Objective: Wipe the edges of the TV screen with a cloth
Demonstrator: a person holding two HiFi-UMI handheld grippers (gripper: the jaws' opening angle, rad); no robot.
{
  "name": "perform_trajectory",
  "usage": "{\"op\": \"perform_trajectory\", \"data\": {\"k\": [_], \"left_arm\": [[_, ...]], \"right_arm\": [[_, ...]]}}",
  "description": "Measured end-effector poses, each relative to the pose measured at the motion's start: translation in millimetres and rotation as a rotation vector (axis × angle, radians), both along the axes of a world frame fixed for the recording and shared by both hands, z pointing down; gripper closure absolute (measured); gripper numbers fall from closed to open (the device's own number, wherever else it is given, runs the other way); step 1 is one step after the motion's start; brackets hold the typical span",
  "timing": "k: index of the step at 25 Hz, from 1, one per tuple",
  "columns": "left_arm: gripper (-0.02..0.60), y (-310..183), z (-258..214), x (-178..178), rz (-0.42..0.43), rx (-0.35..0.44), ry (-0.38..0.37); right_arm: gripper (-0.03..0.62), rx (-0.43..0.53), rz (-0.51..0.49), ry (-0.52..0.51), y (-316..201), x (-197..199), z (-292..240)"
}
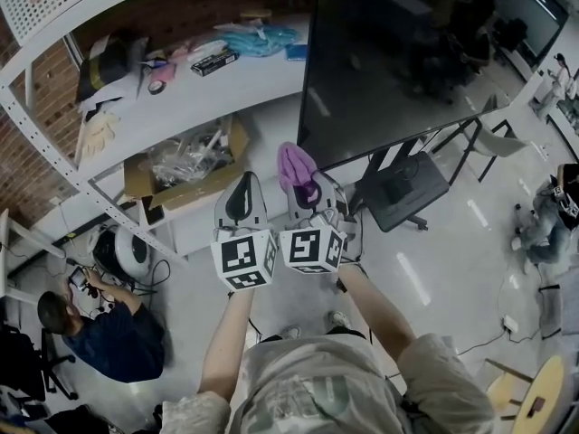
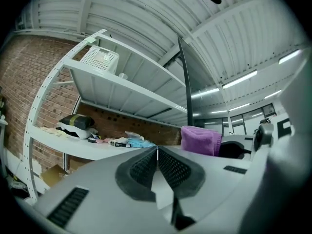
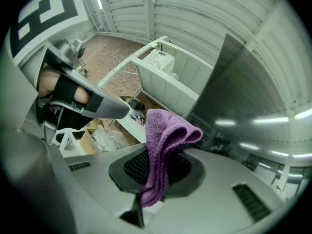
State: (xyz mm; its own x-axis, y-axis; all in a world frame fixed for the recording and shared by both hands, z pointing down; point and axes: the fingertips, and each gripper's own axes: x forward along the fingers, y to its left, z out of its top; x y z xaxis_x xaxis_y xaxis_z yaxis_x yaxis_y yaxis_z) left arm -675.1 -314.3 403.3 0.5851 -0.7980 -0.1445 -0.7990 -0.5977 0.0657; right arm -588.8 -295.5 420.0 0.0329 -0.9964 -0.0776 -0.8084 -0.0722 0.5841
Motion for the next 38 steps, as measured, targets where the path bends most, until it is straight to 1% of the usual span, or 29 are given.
{"op": "perform_trajectory", "data": {"k": [5,10,14,16,22,24,26,29,32,35,38], "left_arm": [[0.56,-3.2,-26.1,-8.6,-0.016,0.029,-0.011],[0.56,-3.6,-63.3,-14.4,-0.007,0.091,-0.031],[0.56,-2.1,-102.2,-12.4,0.01,0.152,-0.036],[0.56,0.6,-126.5,-10.3,0.024,0.195,-0.04],[0.56,10.4,-207.9,2.1,0.07,0.306,-0.014],[0.56,14.8,-238.0,9.1,0.09,0.334,-0.007],[0.56,17.2,-268.6,16.6,0.117,0.345,0.01],[0.56,22.7,-316.4,29.3,0.14,0.386,0.019],[0.56,29.8,-361.6,37.0,0.158,0.419,0.039],[0.56,33.7,-415.9,38.4,0.153,0.483,0.059],[0.56,38.6,-455.1,39.5,0.153,0.508,0.071]], "right_arm": [[0.545,0.056,-0.023,-0.025,6.2,2.4,-48.2],[0.545,0.133,-0.052,-0.04,10.4,0.0,-117.3],[0.545,0.223,-0.058,0.015,16.5,2.1,-179.2],[0.545,0.275,-0.057,0.045,22.2,-0.2,-217.1],[0.545,0.404,-0.054,0.135,36.8,-1.1,-323.2],[0.545,0.425,-0.057,0.162,38.3,-0.1,-353.2],[0.545,0.444,-0.073,0.174,39.9,-1.9,-385.2],[0.545,0.474,-0.11,0.18,43.6,-3.5,-431.1],[0.545,0.483,-0.131,0.175,48.1,-0.9,-464.9],[0.545,0.516,-0.134,0.196,53.1,-1.1,-505.4],[0.545,0.524,-0.125,0.203,59.5,-0.5,-536.2]]}}
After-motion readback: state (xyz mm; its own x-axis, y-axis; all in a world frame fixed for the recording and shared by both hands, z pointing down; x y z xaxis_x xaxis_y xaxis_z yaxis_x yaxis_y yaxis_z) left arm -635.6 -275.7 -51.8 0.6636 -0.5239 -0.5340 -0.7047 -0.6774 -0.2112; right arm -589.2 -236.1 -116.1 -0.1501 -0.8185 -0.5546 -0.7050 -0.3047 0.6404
